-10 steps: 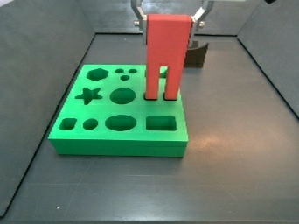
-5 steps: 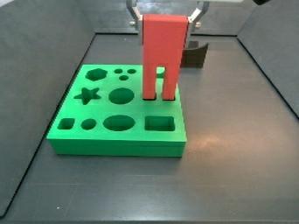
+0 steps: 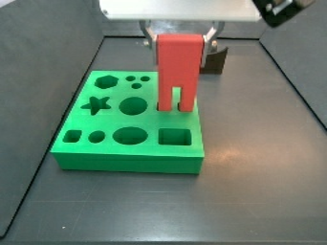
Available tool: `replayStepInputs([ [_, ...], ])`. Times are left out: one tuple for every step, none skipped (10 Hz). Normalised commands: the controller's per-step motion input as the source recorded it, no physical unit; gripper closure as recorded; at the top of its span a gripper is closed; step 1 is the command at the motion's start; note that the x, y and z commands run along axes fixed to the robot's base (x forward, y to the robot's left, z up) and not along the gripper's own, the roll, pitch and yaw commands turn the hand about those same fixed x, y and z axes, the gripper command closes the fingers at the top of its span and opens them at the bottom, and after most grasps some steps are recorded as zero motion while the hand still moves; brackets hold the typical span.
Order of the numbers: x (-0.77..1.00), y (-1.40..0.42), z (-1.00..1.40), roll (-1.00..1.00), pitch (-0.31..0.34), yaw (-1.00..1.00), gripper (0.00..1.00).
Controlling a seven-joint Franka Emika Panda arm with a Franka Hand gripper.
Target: Insert the double-square object.
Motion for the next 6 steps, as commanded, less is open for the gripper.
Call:
replayStepInputs([
  [0.06, -0.01, -0.40, 0.00, 0.000, -0.05, 1.00],
  [0.05, 0.00, -0.34, -0.15, -0.034, -0.04, 1.00],
  [0.04, 0.00, -0.29, -0.15, -0.054, -0.01, 1.00],
  [0.01, -0.03, -0.25, -0.06, -0.033, 0.00, 1.00],
  [0.00, -0.04, -0.13, 0.00, -0.020, 0.00, 1.00],
  [0.00, 0.00, 0.00, 0.00, 0.000, 0.00, 1.00],
])
